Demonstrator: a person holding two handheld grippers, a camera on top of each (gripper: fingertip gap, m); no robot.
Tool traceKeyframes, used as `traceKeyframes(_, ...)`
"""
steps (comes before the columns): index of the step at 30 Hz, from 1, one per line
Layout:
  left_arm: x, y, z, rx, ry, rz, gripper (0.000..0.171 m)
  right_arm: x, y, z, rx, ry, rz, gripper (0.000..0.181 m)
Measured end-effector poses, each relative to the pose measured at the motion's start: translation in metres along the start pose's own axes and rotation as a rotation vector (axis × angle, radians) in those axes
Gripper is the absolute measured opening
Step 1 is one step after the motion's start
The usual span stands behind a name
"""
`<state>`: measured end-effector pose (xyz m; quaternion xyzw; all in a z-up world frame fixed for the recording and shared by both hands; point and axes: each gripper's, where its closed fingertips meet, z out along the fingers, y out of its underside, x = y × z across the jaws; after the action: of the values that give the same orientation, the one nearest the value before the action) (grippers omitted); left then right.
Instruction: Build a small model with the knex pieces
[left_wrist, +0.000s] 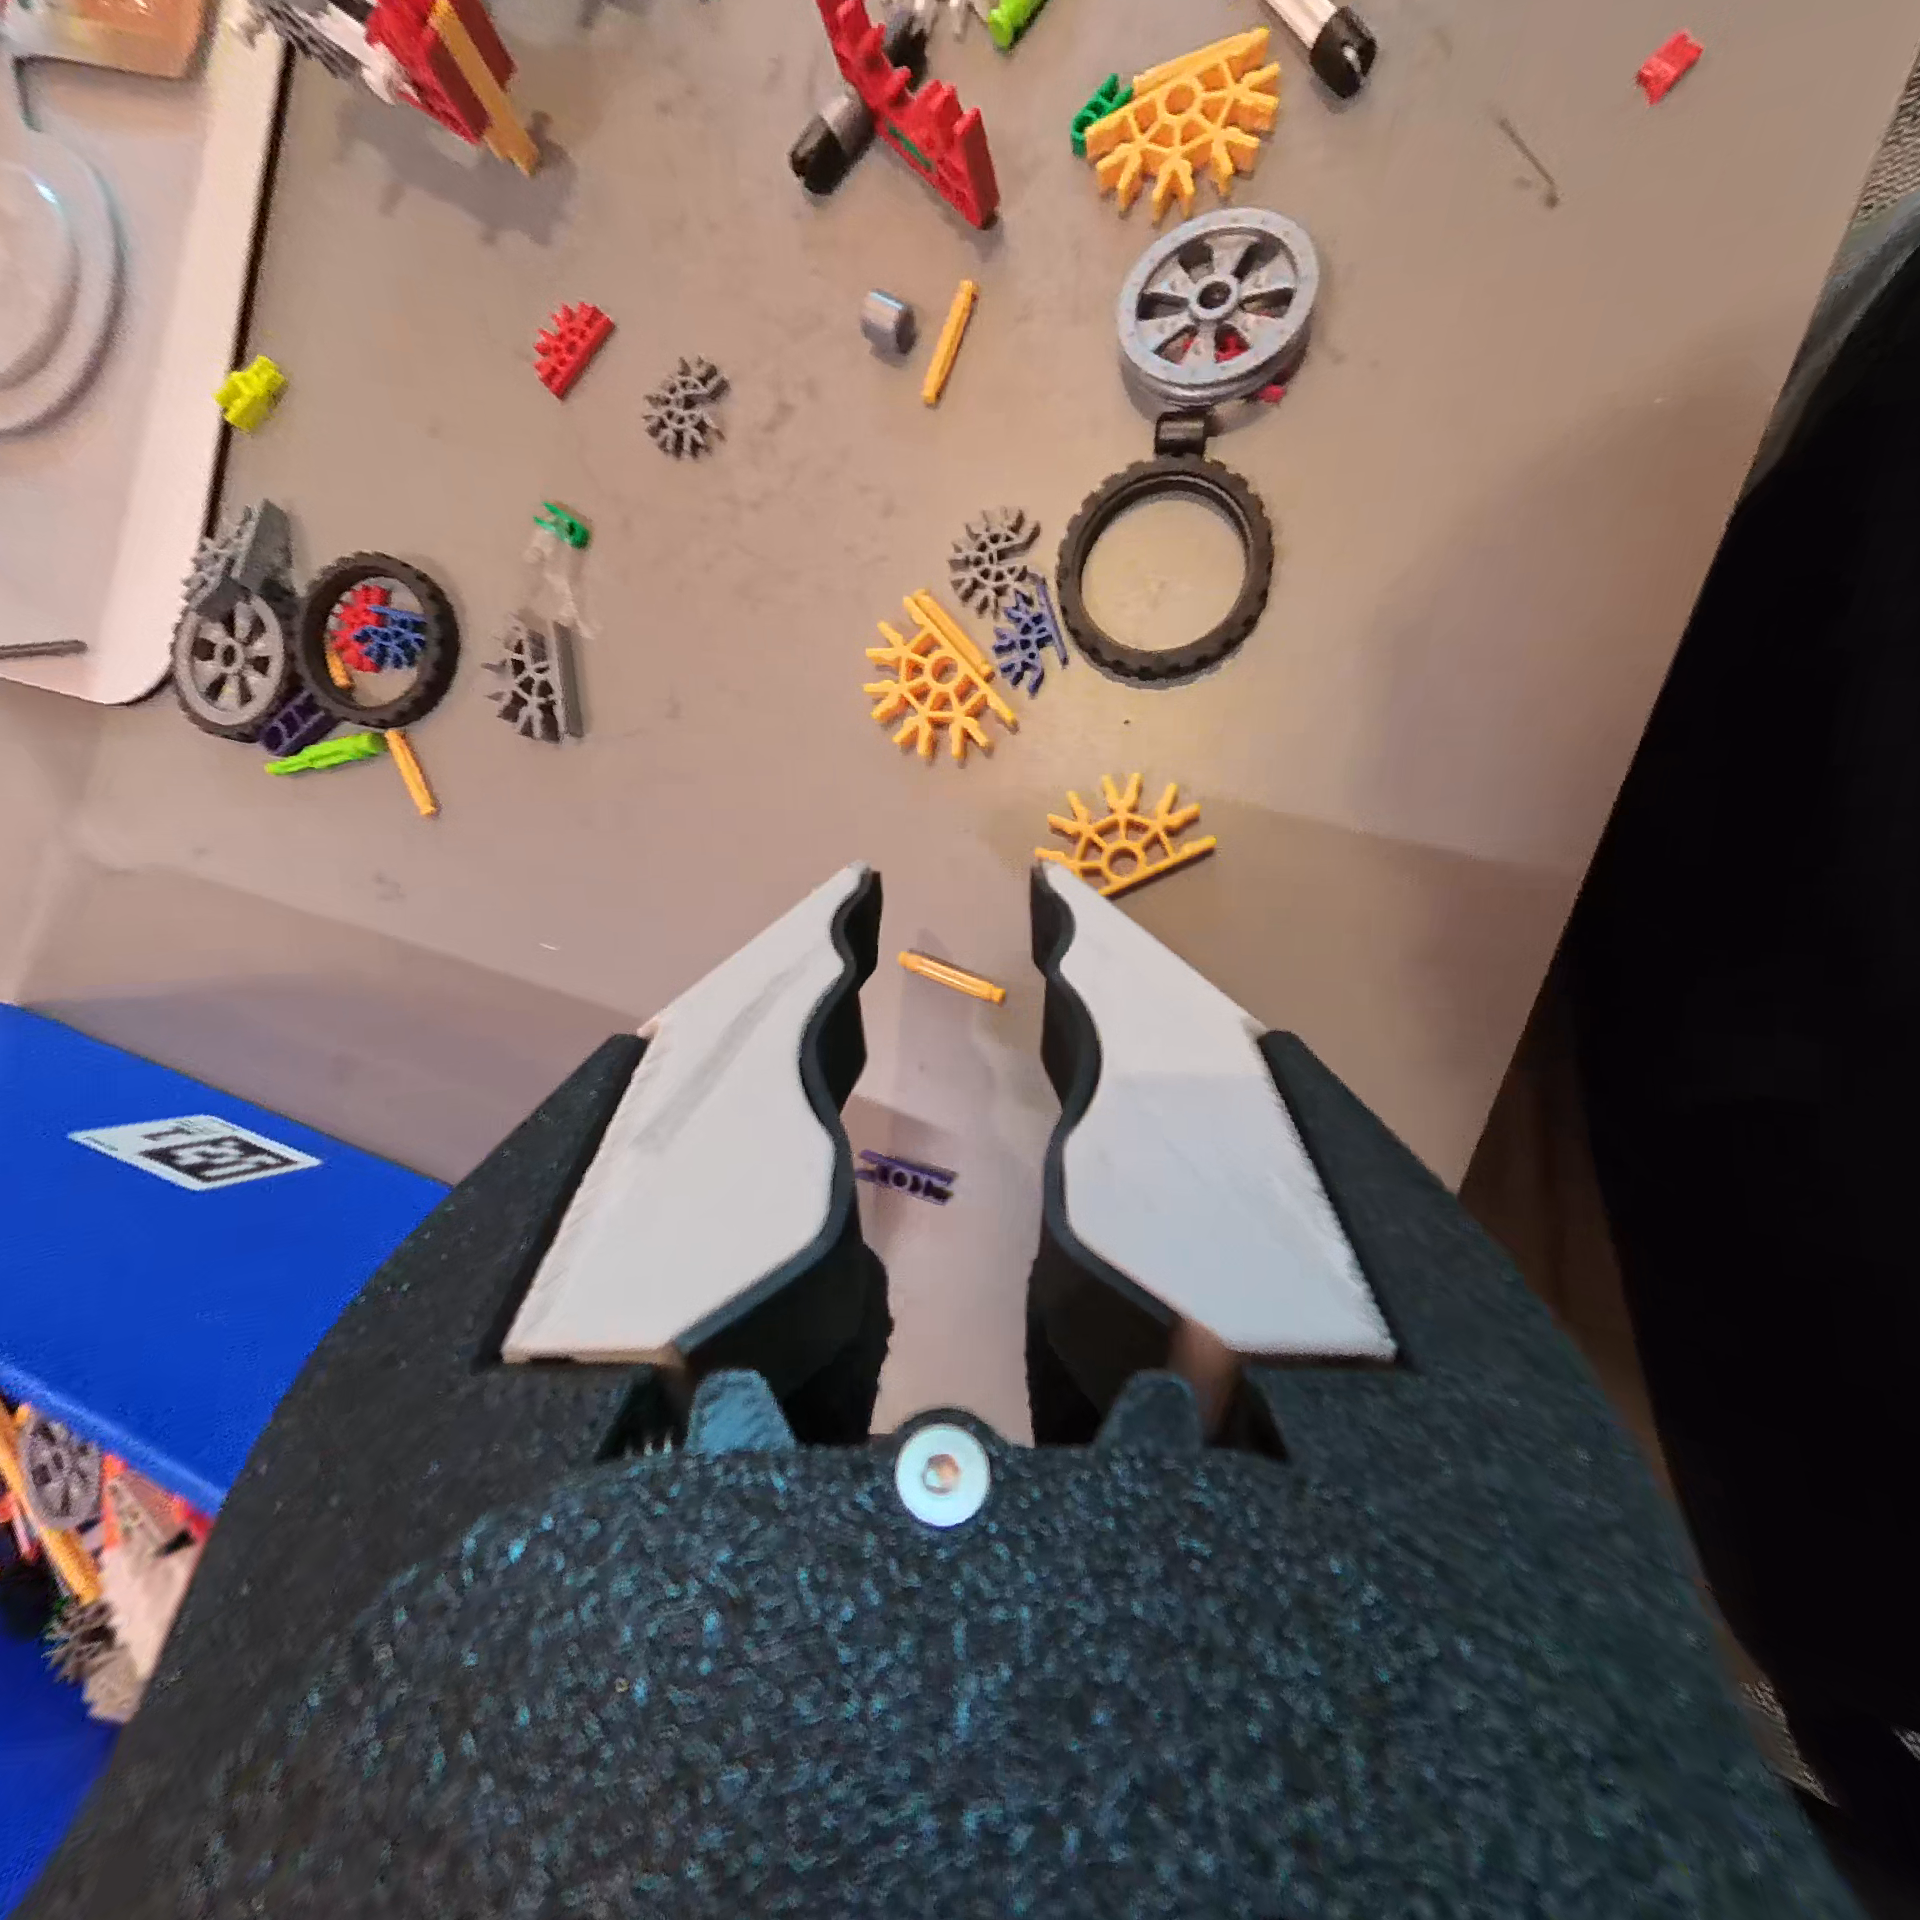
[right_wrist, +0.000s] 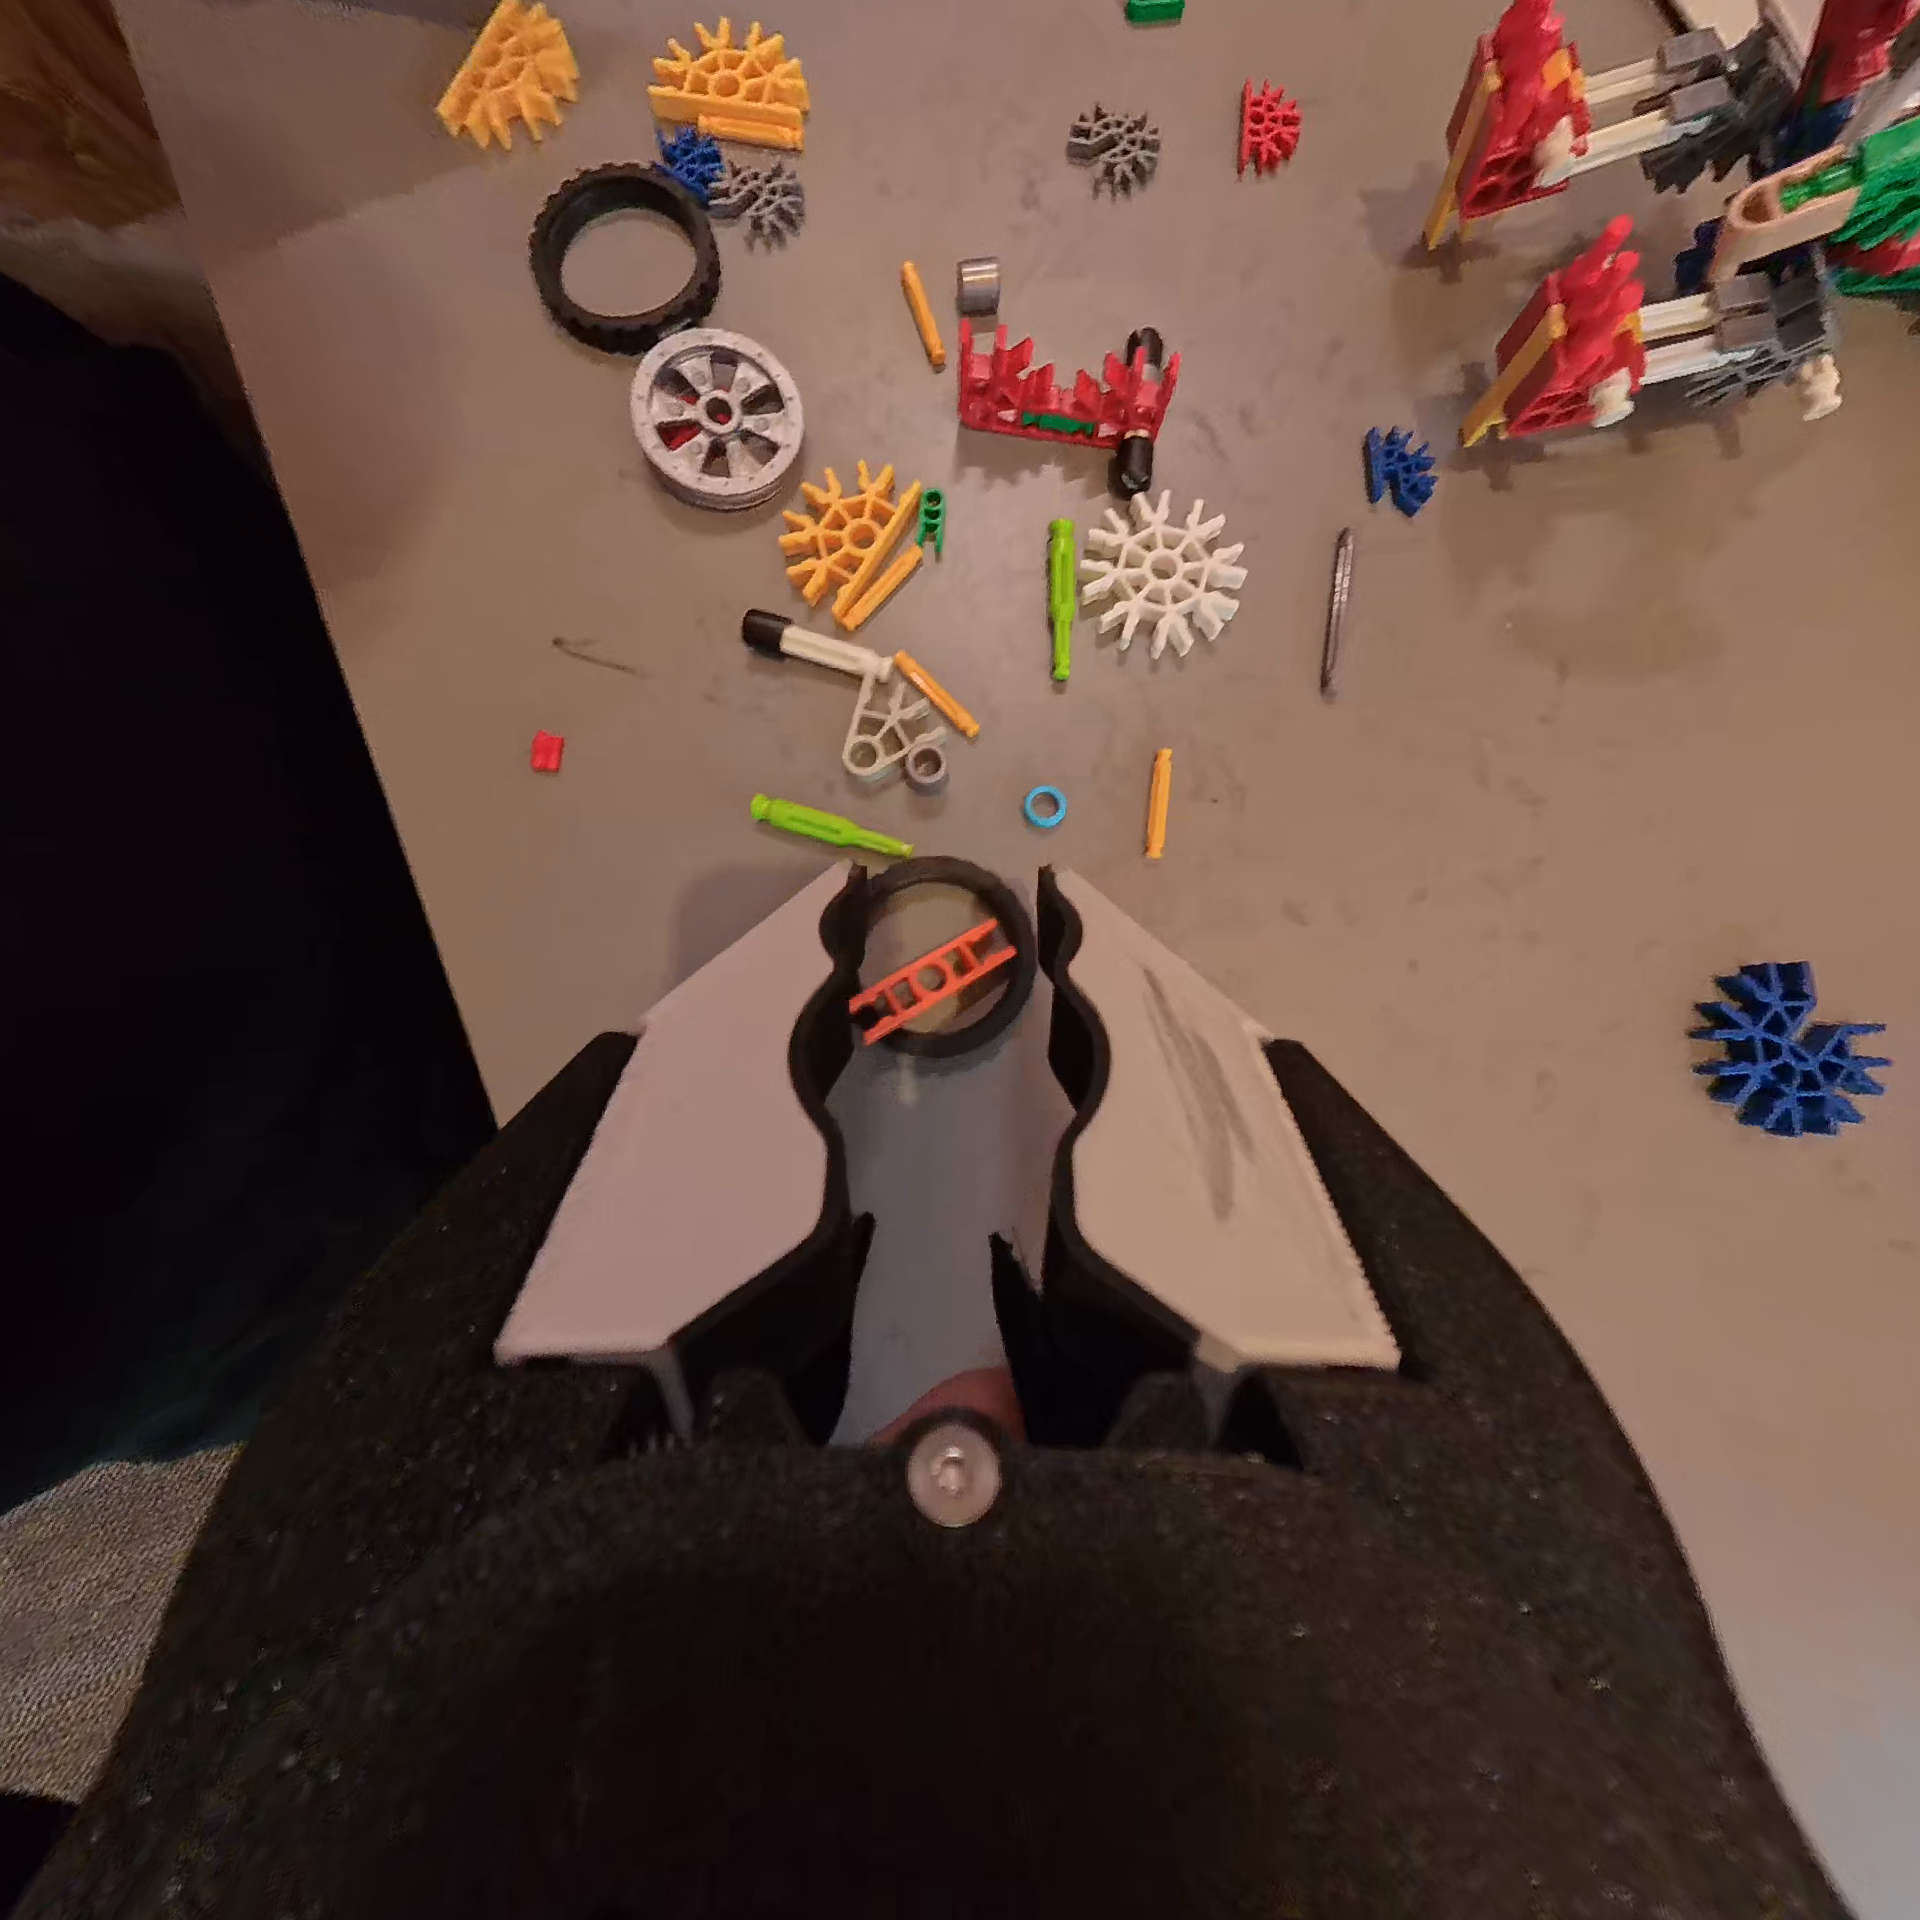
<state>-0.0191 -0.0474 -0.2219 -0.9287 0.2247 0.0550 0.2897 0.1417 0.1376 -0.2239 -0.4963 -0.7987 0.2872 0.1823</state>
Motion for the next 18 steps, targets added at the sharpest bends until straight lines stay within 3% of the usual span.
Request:
traceKeyframes(9, 0.019, 0.003, 0.012, 0.013, 0.053, -0.014, 0.028, -0.022, -0.002, 0.014, -0.029, -0.050, -0.070, 0.031)
traceKeyframes(14, 0.026, -0.002, 0.016, 0.038, 0.071, -0.015, 0.028, -0.040, -0.023, 0.033, 0.001, -0.073, -0.125, 0.029)
traceKeyframes(18, 0.034, -0.014, 0.021, 0.074, 0.089, 0.002, 0.028, -0.034, -0.031, 0.047, -0.015, -0.024, -0.151, 0.029)
